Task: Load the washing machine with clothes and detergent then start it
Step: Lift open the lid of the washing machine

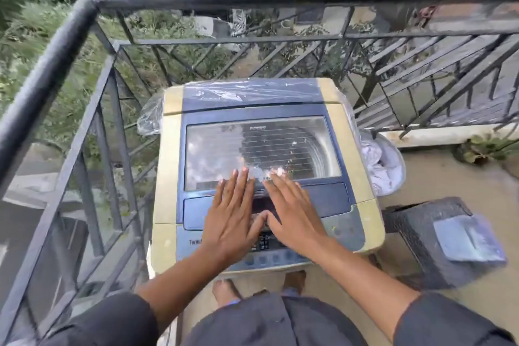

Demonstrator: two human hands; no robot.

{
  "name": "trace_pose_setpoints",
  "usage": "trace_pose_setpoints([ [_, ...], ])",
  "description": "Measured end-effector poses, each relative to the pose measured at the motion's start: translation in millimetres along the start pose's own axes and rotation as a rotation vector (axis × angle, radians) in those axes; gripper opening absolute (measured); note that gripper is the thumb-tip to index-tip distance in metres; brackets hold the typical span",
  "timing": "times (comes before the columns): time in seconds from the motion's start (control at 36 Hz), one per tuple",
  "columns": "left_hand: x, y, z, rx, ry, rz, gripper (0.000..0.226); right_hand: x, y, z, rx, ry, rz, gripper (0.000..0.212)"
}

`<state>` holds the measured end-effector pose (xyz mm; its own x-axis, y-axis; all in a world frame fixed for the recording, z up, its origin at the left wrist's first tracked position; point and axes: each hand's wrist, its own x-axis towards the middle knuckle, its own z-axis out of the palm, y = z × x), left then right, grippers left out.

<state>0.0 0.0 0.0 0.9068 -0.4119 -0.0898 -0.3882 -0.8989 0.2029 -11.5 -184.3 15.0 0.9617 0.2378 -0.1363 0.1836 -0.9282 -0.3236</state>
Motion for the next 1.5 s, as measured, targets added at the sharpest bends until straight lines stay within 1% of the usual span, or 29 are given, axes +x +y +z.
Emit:
trace_pose_setpoints([
  [0.08, -13, 9, 5, -0.025, -0.060, -0.010, 0.081, -11, 7, 10, -0.031, 0.012, -0.032, 0.068],
  [0.14, -26, 14, 12, -0.024, -0.070, 0.000, 0.082, -20, 11, 18, -0.027, 0.039, -0.060, 0.066],
  [0.22, -39, 17, 15, -0.003, -0.050, 0.047, 0.079, -31, 16, 26, -0.042, 0.098, -0.103, 0.060],
  [0.28, -46, 17, 19, 0.006, -0.045, 0.064, 0.077, -35, 18, 28, -0.058, 0.103, -0.115, 0.058],
  [0.36, -49, 19, 19, -0.001, -0.034, 0.064, 0.075, -36, 18, 28, -0.050, 0.124, -0.121, 0.054],
  [0.44, -42, 21, 15, -0.009, 0.006, 0.055, 0.067, -31, 17, 23, -0.050, 0.130, -0.105, 0.050],
  [0.53, -30, 23, 9, -0.013, 0.028, 0.058, 0.059, -23, 16, 18, -0.045, 0.073, -0.064, 0.047],
  [0.69, -21, 23, 7, -0.046, 0.026, 0.033, 0.040, -17, 14, 8, 0.010, -0.001, -0.023, 0.033],
  [0.81, -23, 23, 2, -0.091, 0.019, 0.008, 0.041, -17, 14, 5, 0.041, -0.039, -0.026, 0.034],
  [0.94, -26, 26, -7, -0.086, 0.041, -0.011, 0.039, -15, 13, -1, 0.098, -0.025, -0.009, 0.043],
  [1.03, -28, 26, -14, -0.076, 0.099, 0.015, 0.037, -16, 13, -5, 0.102, 0.032, -0.024, 0.044],
  [1.11, -27, 25, -26, -0.066, 0.173, 0.046, 0.032, -16, 12, -13, 0.108, 0.147, -0.048, 0.042],
  [1.17, -25, 25, -37, -0.077, 0.233, 0.053, 0.030, -15, 10, -22, 0.123, 0.219, -0.081, 0.044],
  [1.25, -20, 28, -55, -0.105, 0.324, 0.047, 0.031, -13, 8, -41, 0.170, 0.336, -0.132, 0.045],
  [1.36, -11, 35, -88, -0.122, 0.409, 0.009, 0.039, -5, 1, -75, 0.245, 0.461, -0.172, 0.036],
  [1.5, 12, 37, -124, -0.106, 0.528, -0.027, 0.036, 13, -7, -114, 0.231, 0.565, -0.205, 0.025],
])
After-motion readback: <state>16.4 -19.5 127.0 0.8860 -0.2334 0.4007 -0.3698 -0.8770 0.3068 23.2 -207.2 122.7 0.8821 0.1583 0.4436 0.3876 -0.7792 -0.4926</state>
